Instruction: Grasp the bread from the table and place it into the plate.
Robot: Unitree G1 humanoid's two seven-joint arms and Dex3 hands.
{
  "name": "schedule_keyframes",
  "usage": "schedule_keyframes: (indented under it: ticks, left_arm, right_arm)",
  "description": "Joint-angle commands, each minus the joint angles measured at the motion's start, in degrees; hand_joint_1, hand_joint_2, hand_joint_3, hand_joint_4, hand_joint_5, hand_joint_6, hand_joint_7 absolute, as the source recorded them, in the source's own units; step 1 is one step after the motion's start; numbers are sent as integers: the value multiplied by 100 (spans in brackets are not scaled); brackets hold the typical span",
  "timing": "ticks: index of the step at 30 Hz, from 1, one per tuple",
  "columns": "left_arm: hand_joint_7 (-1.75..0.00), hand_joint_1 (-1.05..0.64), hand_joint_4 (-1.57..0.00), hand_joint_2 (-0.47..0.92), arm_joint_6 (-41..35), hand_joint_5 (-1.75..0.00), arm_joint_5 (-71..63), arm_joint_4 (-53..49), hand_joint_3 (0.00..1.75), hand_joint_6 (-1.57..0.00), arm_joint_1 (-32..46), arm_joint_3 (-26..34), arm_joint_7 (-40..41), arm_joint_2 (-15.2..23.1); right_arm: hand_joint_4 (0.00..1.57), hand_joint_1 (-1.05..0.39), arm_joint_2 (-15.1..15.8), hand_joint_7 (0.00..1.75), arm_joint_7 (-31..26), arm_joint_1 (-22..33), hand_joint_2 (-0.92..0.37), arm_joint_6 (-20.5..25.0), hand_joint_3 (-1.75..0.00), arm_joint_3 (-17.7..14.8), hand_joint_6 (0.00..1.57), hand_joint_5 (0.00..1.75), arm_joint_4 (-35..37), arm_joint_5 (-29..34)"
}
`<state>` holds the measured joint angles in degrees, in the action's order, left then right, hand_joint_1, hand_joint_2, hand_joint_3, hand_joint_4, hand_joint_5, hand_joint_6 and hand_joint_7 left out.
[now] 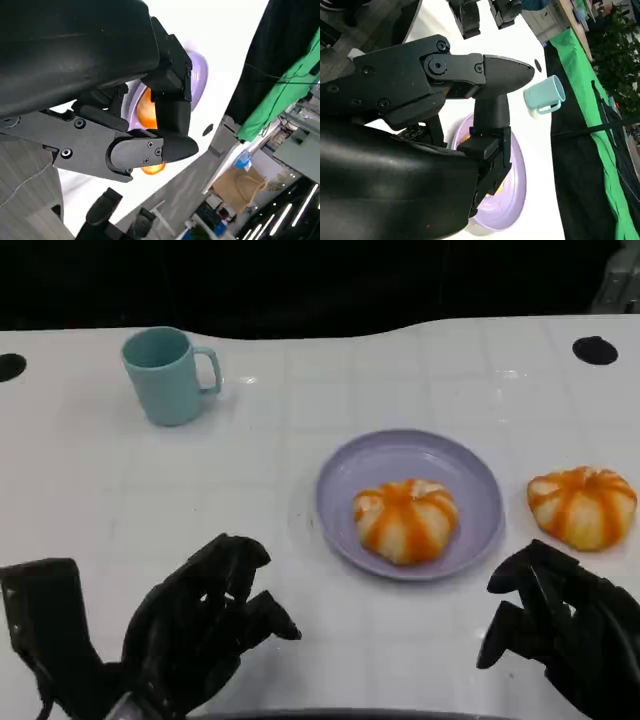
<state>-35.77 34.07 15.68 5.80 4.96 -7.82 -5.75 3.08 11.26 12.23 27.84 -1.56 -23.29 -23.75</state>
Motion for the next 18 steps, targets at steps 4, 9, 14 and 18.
schedule_keyframes:
  ticks: [4, 9, 14, 18]
  left_arm:
    - [-175, -56, -76, 92, 222, -175, -63, -292, 45, -49, -24, 37, -173, 130]
    - [-175, -55, -79, 92, 245, -175, -27, -274, 46, -53, 10, 26, -250, 157]
    - [-175, -56, -82, 92, 347, -175, -40, -333, 46, -56, 20, 10, -384, 164]
    - [-175, -56, -82, 92, 383, -175, -23, -379, 45, -58, 8, 11, -422, 173]
  right_arm:
    - [62, -44, 62, 160, -11, 41, -92, 17, -45, -58, 49, 175, -110, -37]
    - [62, -45, 88, 160, 15, 48, -92, -7, -45, -61, 49, 175, -102, -23]
    - [62, -45, 75, 160, -28, 49, -92, 33, -43, -72, 50, 175, -100, -19]
    - [62, -45, 74, 160, -30, 58, -92, 14, -42, -55, 49, 175, -92, 6]
